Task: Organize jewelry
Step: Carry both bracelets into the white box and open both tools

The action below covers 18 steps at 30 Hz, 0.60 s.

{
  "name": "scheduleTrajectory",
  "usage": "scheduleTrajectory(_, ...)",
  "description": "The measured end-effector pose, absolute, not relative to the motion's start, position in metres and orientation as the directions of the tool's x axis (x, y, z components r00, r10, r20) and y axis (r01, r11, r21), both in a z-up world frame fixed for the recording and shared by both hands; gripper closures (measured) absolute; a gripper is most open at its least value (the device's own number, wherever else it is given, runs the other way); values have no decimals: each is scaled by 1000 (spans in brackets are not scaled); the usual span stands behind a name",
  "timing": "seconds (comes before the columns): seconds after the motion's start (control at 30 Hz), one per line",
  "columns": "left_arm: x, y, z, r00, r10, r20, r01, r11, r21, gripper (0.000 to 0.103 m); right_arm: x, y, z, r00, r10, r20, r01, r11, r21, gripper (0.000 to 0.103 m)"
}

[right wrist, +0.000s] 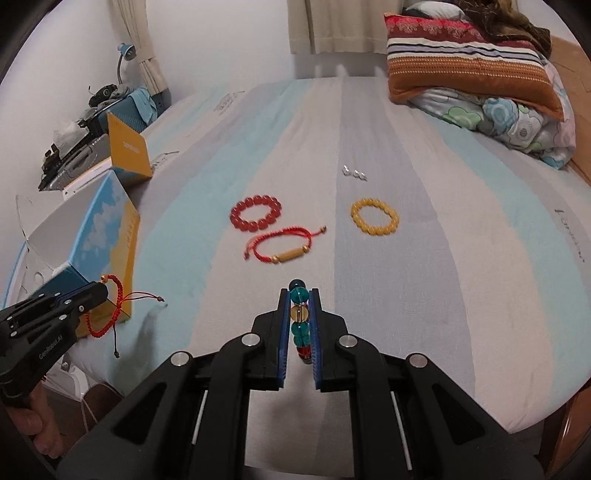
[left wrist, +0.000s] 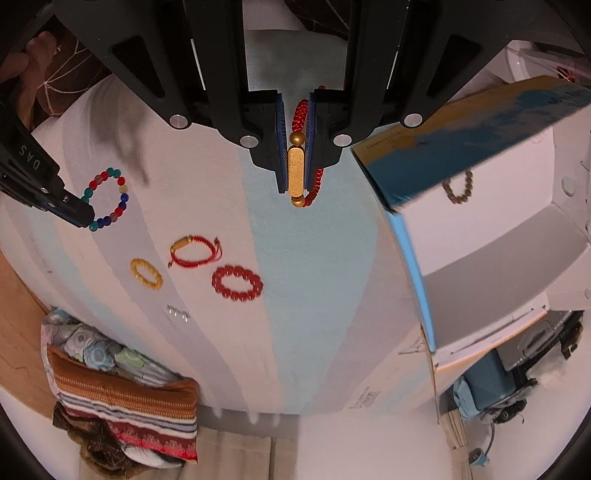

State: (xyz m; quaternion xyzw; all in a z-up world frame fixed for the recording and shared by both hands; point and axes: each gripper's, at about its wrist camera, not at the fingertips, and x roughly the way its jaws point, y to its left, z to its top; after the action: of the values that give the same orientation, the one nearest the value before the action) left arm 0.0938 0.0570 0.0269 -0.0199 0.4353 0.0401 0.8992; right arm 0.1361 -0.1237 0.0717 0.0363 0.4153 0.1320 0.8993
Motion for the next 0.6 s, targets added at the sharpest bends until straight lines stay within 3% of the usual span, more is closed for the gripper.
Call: scheduleTrajectory(0.6,89,127,100,681,72,-729,-143,989,-35,96,156,-32,136,614,319,-722,-327,935,135,94)
